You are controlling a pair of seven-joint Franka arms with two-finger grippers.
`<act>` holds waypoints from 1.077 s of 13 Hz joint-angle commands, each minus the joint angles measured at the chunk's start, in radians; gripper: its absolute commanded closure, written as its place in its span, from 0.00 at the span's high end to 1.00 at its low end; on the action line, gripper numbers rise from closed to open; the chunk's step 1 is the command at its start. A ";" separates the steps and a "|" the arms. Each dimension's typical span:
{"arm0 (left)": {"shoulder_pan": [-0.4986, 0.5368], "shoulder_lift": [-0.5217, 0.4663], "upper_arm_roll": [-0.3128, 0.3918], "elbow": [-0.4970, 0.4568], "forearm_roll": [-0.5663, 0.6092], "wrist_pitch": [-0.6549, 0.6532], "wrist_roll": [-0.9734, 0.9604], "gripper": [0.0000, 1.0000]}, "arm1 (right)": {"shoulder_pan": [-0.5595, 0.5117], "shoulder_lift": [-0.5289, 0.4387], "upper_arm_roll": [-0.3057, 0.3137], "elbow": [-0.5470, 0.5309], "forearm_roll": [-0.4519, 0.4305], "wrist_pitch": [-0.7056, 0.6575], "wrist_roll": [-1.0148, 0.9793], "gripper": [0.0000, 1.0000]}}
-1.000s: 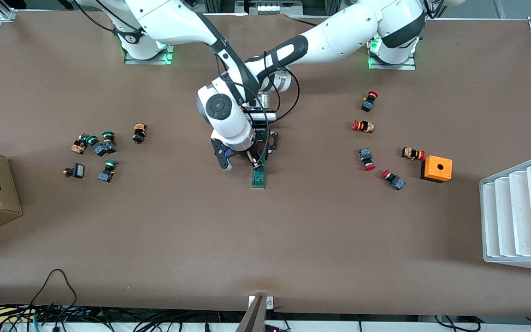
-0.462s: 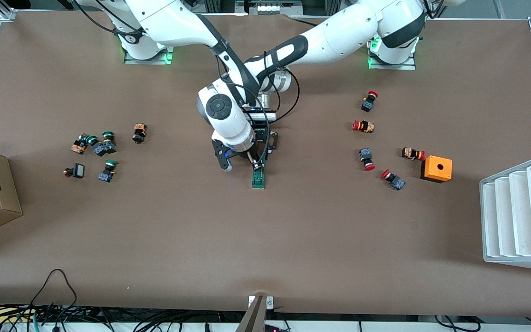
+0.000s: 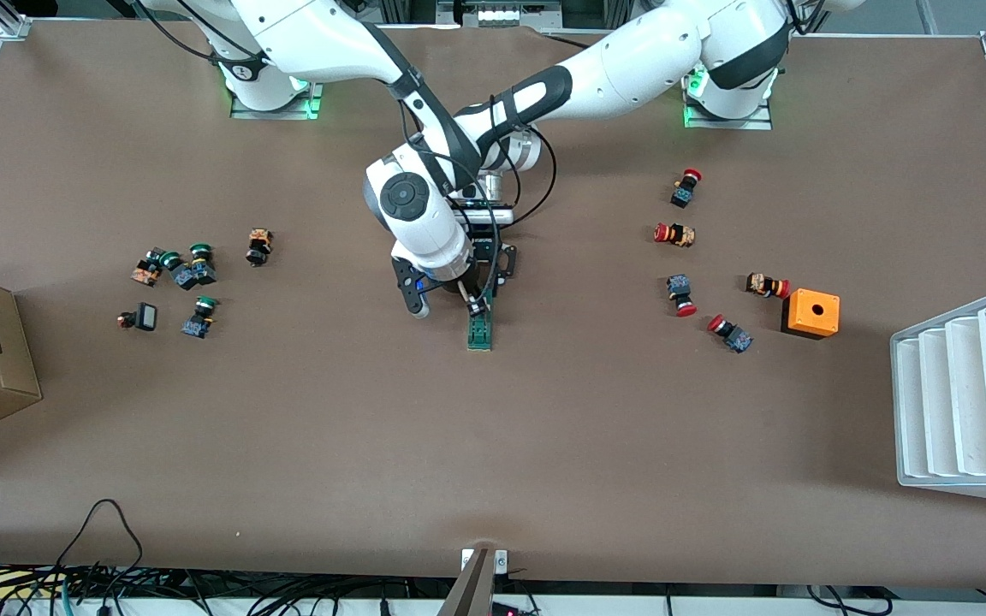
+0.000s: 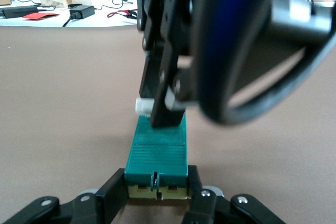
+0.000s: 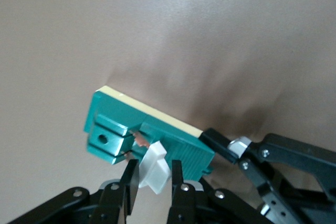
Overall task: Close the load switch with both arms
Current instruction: 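Flip the white lever upward with the right gripper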
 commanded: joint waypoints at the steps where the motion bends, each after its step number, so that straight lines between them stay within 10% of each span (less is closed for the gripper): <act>1: -0.002 0.048 0.005 0.039 0.027 0.018 0.012 0.18 | -0.014 0.011 0.004 0.064 -0.015 -0.018 0.010 0.26; 14: -0.002 0.049 0.005 0.040 0.027 0.018 0.013 0.18 | -0.049 0.023 0.005 0.073 -0.020 -0.018 0.001 0.21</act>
